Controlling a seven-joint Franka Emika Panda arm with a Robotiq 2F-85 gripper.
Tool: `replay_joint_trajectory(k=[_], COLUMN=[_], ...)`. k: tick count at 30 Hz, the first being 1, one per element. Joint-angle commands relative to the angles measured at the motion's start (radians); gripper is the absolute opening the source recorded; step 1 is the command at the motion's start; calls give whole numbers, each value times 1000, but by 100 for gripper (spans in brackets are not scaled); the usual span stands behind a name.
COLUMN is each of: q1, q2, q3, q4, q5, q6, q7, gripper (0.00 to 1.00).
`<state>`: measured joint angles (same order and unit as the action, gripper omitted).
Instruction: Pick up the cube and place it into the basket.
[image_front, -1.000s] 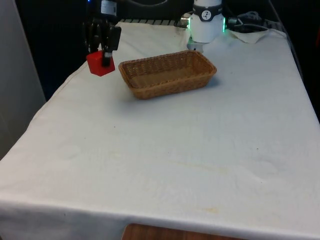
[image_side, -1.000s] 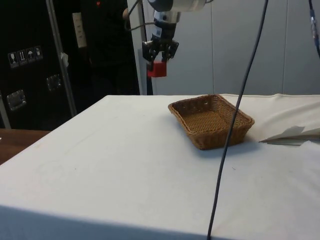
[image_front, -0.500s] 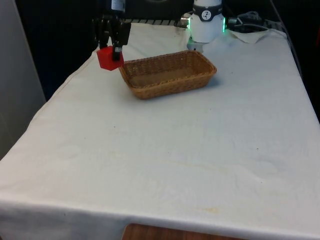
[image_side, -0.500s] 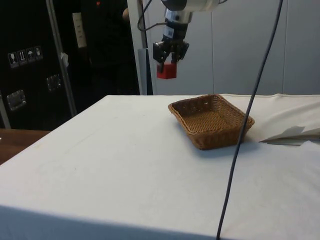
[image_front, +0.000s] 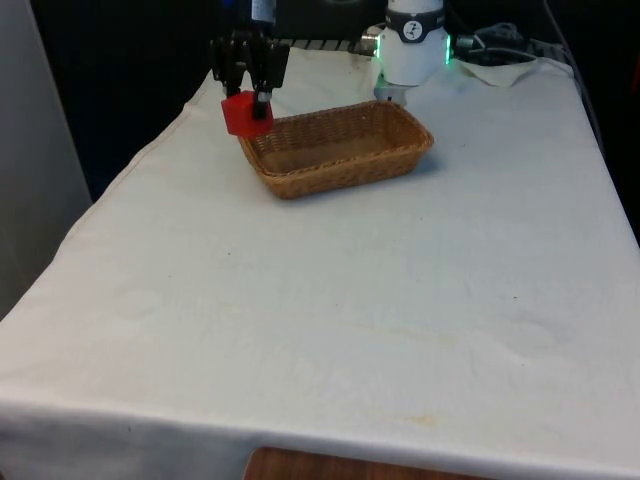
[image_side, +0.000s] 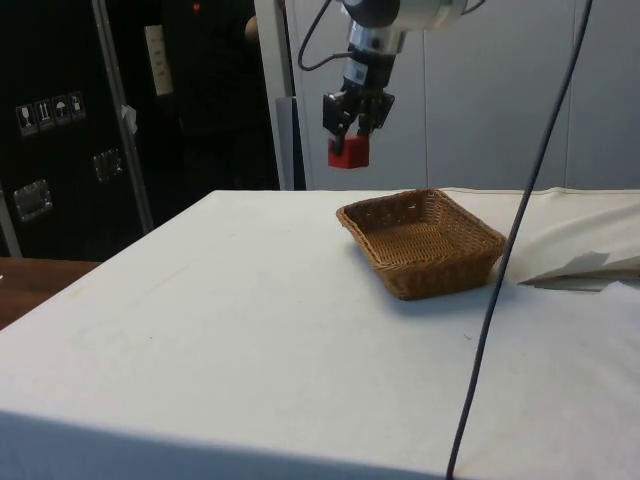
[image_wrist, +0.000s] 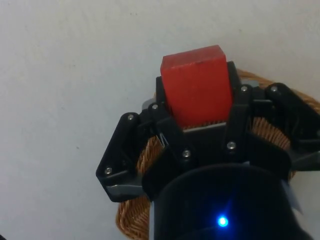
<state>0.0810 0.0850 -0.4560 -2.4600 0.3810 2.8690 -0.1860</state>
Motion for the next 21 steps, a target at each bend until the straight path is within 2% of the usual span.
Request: replay_joint_trajectory(k=[1,2,11,12,13,18,21], q1=[0,3,3,0,2,3,0], q2=[-6,-10,-64,-60,-68,-92,-92], q3=[2,-1,27,26,30,52,57], q4=[-10,-23,-123,-109,-132,-193,-200], q5=[0,-13,-5,0,-4,1,0], q6=[4,20,65,46,69,100,95], q7=[-2,5,-17,-20,-17,-20,-21], gripper=[1,1,1,1,1,1,1])
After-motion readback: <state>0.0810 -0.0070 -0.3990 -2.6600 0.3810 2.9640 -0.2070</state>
